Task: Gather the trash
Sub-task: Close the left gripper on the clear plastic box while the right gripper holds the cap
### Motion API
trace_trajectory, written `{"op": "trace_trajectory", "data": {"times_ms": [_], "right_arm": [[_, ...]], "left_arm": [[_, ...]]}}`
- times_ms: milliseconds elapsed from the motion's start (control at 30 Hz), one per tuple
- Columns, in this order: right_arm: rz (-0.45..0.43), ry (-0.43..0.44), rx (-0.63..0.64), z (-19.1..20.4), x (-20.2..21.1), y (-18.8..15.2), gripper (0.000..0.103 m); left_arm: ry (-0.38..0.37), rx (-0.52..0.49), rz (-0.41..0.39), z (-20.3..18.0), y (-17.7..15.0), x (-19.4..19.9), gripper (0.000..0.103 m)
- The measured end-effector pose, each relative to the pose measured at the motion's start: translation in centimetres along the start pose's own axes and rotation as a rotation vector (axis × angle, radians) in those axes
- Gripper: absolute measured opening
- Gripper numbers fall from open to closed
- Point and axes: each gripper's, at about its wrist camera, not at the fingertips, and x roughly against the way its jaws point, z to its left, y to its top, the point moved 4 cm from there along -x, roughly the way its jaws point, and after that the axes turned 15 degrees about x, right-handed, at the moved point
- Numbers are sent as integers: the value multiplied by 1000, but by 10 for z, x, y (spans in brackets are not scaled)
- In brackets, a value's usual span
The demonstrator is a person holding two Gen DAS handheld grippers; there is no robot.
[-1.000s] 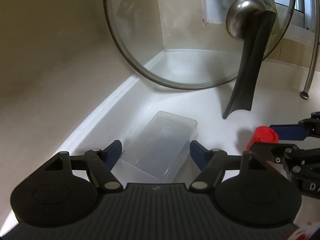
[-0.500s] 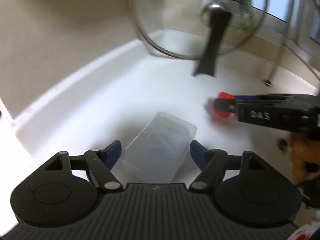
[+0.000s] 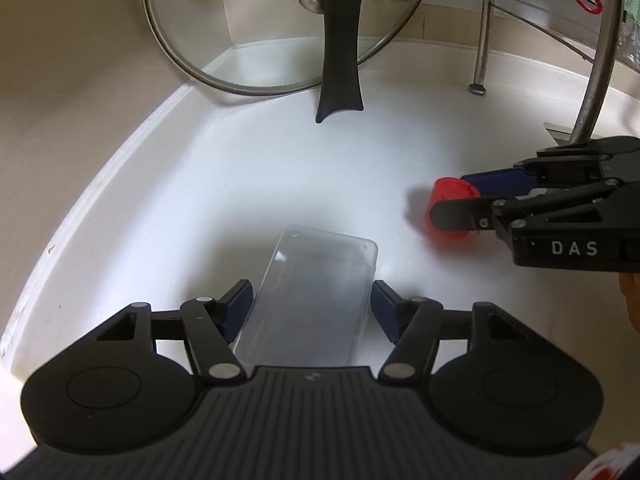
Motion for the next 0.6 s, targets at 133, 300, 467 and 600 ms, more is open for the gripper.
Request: {"op": "trace_trajectory", "data": {"times_ms": [133, 300, 467, 600], "right_arm": [[3, 5, -8, 2, 10, -5, 37], [3, 24, 2, 16, 28, -14, 37], [1, 37, 23, 43, 57, -25, 37], [0, 35, 31, 70, 88, -37, 37]], "left_arm": [[29, 63, 9, -5, -14, 14, 60], [65, 193, 16, -9, -41, 41, 59], [89, 268, -8, -13, -70, 79, 58], [87, 314, -29, -11, -94, 114, 57]]}}
